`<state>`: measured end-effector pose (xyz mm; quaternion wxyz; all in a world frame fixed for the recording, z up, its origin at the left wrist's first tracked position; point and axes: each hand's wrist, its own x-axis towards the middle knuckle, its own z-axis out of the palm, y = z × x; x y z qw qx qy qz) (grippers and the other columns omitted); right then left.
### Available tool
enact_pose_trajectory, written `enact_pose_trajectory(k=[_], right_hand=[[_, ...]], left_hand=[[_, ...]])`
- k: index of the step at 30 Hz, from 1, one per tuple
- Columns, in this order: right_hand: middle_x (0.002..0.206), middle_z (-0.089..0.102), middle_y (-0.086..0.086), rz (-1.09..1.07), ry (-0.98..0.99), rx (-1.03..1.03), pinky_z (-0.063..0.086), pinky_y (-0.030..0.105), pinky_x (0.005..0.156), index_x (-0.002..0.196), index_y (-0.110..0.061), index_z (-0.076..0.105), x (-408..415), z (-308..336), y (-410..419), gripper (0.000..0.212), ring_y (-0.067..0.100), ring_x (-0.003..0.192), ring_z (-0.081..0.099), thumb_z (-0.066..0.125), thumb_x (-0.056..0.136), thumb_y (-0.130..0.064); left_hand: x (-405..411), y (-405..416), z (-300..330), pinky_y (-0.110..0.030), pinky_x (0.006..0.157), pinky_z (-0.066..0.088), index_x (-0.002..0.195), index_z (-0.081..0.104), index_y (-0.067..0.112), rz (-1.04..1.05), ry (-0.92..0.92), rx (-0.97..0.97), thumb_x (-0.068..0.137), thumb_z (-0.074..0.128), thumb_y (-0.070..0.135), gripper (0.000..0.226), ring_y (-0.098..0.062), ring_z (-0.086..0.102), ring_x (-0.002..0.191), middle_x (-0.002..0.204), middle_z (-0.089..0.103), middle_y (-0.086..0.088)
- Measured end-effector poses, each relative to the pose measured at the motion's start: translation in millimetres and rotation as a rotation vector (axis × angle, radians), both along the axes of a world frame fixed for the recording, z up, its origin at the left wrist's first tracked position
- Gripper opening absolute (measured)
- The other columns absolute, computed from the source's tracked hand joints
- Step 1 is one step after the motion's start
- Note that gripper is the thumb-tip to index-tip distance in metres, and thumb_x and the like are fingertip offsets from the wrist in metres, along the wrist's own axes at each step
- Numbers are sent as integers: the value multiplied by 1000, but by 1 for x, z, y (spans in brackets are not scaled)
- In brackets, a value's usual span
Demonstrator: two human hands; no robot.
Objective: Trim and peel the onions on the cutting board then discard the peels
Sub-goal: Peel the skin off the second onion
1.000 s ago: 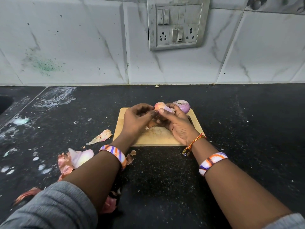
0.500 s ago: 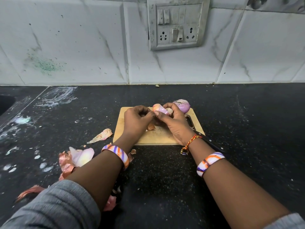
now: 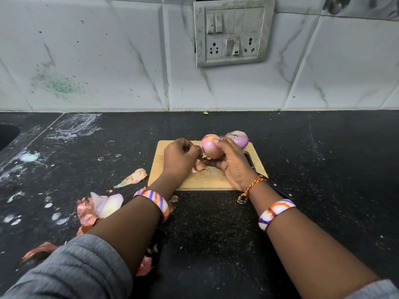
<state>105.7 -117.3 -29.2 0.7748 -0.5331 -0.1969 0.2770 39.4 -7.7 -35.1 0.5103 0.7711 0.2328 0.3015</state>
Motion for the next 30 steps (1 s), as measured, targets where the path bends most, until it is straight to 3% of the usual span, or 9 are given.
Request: enact_pose_trajectory(k=[6, 8, 10, 12, 15, 18, 21, 24, 30], right_hand=[[97, 56, 14, -5, 70, 35, 54, 38, 77, 91, -10, 52, 0, 3, 0, 6, 21, 86, 59, 46, 93, -11], [97, 56, 15, -3, 106, 60, 53, 40, 79, 91, -10, 51, 0, 4, 0, 5, 24, 89, 59, 47, 93, -11], [99, 56, 16, -16, 140, 103, 53, 37, 81, 96, -8, 52, 1, 4, 0, 7, 26, 93, 57, 47, 93, -12], [100, 57, 15, -30, 168, 170, 55, 30, 77, 105, -7, 51, 3, 5, -1, 14, 24, 94, 56, 46, 94, -15], [95, 60, 11, 5, 177, 223, 56, 25, 72, 108, -8, 51, 3, 5, -4, 16, 19, 88, 58, 43, 95, -13], [96, 61, 11, 67, 137, 196, 53, 29, 81, 101, -11, 55, 1, 5, -6, 16, 19, 90, 57, 42, 94, -4], [100, 62, 10, 95, 107, 185, 52, 29, 85, 102, -12, 57, 1, 4, -6, 25, 19, 93, 58, 43, 91, 5], [101, 62, 7, 92, 42, 134, 51, 27, 86, 107, -13, 55, -1, 3, -6, 32, 16, 93, 60, 48, 86, 11], [98, 62, 7, 60, -19, 58, 52, 27, 83, 111, -10, 56, -1, 3, -4, 39, 15, 90, 60, 52, 82, 15]], left_hand=[[2, 0, 0, -20, 50, 37, 72, 55, 9, 0, 44, 56, 83, 57, 11, 12, -14, 48, 56, 59, 53, 0], [3, 1, -1, -25, 54, 41, 72, 56, 9, 7, 54, 53, 84, 57, 12, 12, -18, 53, 60, 62, 56, -3], [5, 3, -2, -36, 65, 51, 74, 57, 11, -17, 5, -73, 87, 53, 11, 13, -29, 62, 70, 73, 64, -12], [4, 3, -1, -40, 69, 54, 90, 61, 8, -101, -74, -260, 91, 51, 15, 12, -30, 65, 77, 85, 66, -14], [2, 2, 1, -32, 71, 54, 113, 60, 1, -202, -62, -262, 88, 58, 29, 37, -24, 67, 84, 99, 68, -14], [0, 0, 0, -24, 63, 51, 94, 68, -1, -226, -89, -186, 86, 63, 20, 23, -12, 65, 67, 87, 70, -16], [-1, 2, -1, -22, 64, 52, 91, 70, 6, -197, -179, -218, 82, 66, 9, 10, -10, 65, 69, 82, 70, -9], [0, 5, -3, -17, 64, 51, 87, 70, 12, -185, -233, -230, 77, 68, 2, 14, -2, 63, 65, 79, 69, 0], [0, 4, -5, -16, 65, 50, 76, 66, 19, -199, -216, -154, 83, 62, 1, 20, 1, 61, 64, 74, 66, 3]])
